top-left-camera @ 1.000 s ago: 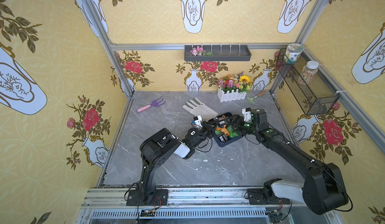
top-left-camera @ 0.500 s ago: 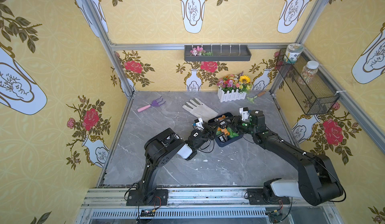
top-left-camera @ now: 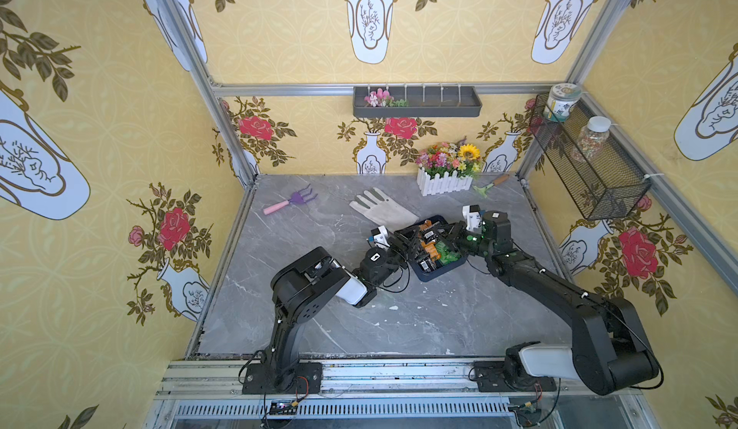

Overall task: Take the cookies out of the storage box
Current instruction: Place the cookie at the center of the board.

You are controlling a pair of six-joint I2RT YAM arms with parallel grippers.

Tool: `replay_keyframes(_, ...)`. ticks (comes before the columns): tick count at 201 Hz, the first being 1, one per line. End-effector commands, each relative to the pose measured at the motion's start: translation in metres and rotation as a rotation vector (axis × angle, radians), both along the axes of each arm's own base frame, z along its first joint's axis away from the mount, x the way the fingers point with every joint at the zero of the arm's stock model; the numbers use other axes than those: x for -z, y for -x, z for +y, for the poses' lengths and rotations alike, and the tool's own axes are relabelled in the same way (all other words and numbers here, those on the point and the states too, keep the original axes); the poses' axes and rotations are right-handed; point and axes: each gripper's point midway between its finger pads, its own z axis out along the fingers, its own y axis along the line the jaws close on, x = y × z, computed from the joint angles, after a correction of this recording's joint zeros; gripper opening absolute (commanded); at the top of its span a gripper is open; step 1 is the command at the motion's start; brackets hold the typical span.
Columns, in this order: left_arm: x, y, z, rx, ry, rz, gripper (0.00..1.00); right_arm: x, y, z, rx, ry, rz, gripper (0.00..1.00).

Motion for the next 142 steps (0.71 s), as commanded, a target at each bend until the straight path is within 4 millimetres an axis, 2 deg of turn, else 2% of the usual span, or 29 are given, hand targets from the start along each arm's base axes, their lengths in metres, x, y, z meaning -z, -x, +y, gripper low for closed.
replay_keyframes(1,-0.005,-0.001,0.011,-0.042,-0.078,-0.049,0.73,-0.012,-0.001,-0.005,-0.005,0.034,-0.050,0.14)
replay_keyframes(32,-0.017,0.002,0.039,-0.107,-0.155,-0.081,0.74,-0.020,0.003,-0.005,-0.058,0.134,-0.063,0.15)
replay_keyframes(59,-0.018,0.006,0.077,-0.160,-0.299,-0.067,0.74,-0.031,0.013,0.014,-0.179,0.228,-0.087,0.15)
replay_keyframes(83,-0.011,0.006,0.114,-0.187,-0.469,-0.033,0.77,-0.029,0.027,0.044,-0.301,0.282,-0.094,0.16)
replay_keyframes(115,-0.009,0.012,0.160,-0.244,-0.649,-0.008,0.80,-0.018,0.053,0.099,-0.511,0.333,-0.077,0.17)
replay_keyframes(128,0.000,0.017,0.184,-0.261,-0.709,0.043,0.86,-0.012,0.066,0.121,-0.601,0.352,-0.073,0.17)
replay_keyframes(142,0.011,0.019,0.211,-0.243,-0.704,0.106,0.86,-0.004,0.080,0.141,-0.689,0.366,-0.062,0.18)
